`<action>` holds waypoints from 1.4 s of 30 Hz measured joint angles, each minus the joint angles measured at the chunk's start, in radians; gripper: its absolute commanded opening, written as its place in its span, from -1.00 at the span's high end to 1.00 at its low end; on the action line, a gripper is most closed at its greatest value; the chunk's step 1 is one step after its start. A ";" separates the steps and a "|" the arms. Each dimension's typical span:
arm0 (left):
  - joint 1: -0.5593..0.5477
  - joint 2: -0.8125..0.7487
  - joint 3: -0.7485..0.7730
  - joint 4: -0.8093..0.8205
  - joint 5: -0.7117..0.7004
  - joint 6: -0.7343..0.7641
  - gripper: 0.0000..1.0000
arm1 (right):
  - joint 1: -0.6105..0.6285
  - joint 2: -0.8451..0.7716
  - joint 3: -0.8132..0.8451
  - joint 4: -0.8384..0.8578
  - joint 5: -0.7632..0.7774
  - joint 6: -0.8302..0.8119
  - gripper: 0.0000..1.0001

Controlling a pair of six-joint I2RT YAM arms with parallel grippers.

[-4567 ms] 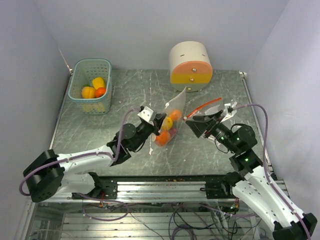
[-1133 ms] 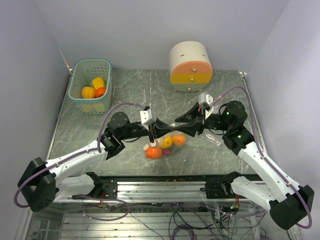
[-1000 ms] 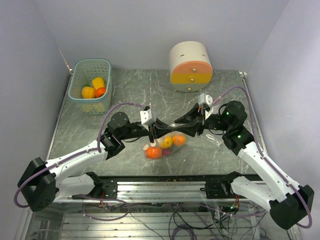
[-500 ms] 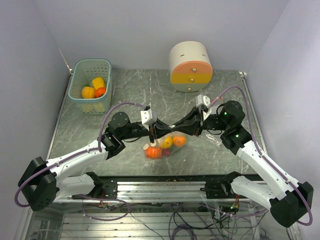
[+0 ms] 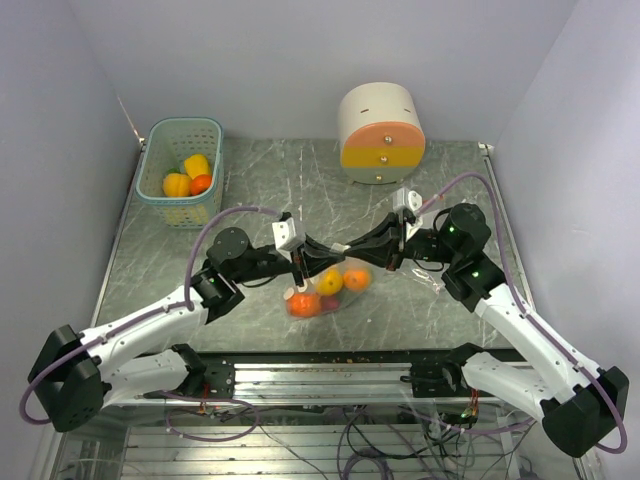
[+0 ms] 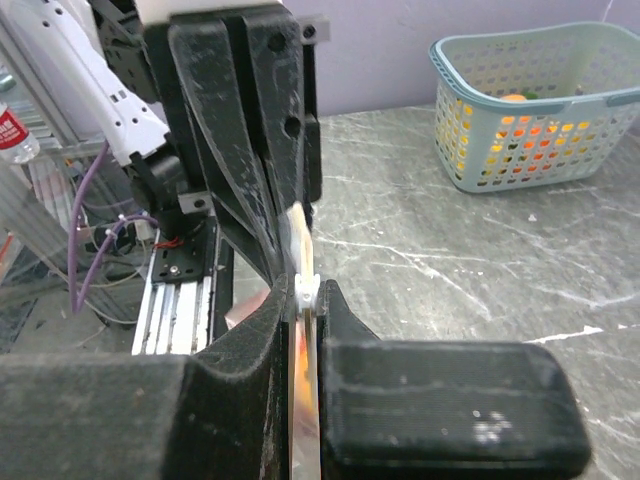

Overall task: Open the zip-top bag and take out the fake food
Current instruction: Unzip the zipper food storage bag.

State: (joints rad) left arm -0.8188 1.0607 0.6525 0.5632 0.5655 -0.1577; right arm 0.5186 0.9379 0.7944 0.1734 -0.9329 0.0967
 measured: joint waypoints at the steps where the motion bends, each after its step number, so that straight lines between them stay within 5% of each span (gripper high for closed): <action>1: 0.000 -0.010 0.000 -0.007 -0.005 0.000 0.86 | 0.000 0.000 -0.003 0.000 0.007 -0.003 1.00; 13: 0.004 -0.188 -0.014 -0.152 -0.156 0.007 0.86 | 0.000 -0.047 -0.064 -0.025 0.123 -0.011 1.00; 34: 0.024 -0.656 -0.109 -0.357 -0.730 -0.006 0.86 | 0.013 -0.094 -0.135 -0.066 0.592 0.038 1.00; 42: 0.023 -0.637 -0.156 -0.369 -0.775 -0.015 0.86 | 0.014 -0.039 -0.135 -0.075 0.659 0.057 1.00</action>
State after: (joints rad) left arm -0.7963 0.4236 0.4965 0.1944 -0.2092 -0.1730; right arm 0.5327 0.8993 0.6598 0.0986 -0.2737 0.1539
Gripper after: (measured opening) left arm 0.075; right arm 0.048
